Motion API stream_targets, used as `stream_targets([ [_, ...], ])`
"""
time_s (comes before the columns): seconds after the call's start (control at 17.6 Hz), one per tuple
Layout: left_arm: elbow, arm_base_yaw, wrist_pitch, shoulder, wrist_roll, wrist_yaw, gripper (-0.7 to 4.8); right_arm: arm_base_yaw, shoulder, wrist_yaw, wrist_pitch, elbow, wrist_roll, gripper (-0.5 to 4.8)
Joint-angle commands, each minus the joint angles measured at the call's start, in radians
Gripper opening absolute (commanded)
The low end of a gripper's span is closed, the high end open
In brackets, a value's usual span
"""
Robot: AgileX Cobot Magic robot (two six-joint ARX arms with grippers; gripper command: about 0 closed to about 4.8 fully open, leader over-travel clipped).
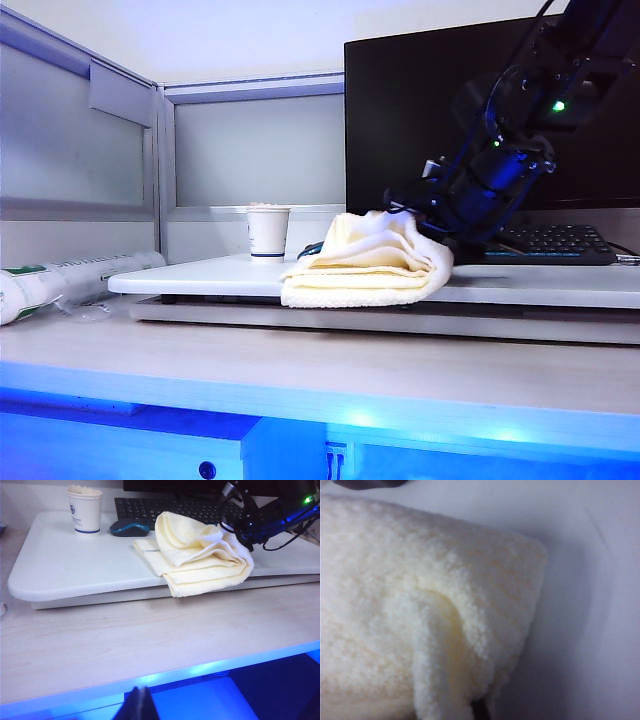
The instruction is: Wipe the tabletop with a clean cloth to remove dust and stains.
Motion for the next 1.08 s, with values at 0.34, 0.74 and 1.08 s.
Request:
stream_targets([
  [0.34, -0.001, 0.001, -0.02, 0.0, 0.0, 0.011, -0.05, -0.071, 0.022, 0.126, -0.383, -0.021, -0.062, -0.08],
  [0.74, -0.001, 0.001, -0.02, 0.0, 0.0, 0.008, -0.05, -0.36, -0.091, 0.174, -0.546, -0.054, -0.148, -0.08],
  [1.08, -0.001, 0.001, -0.02, 0.0, 0.0, 0.007, -0.05, -0.511, -0.205, 0.174, -0.581, -0.073, -0.275, -0.09],
])
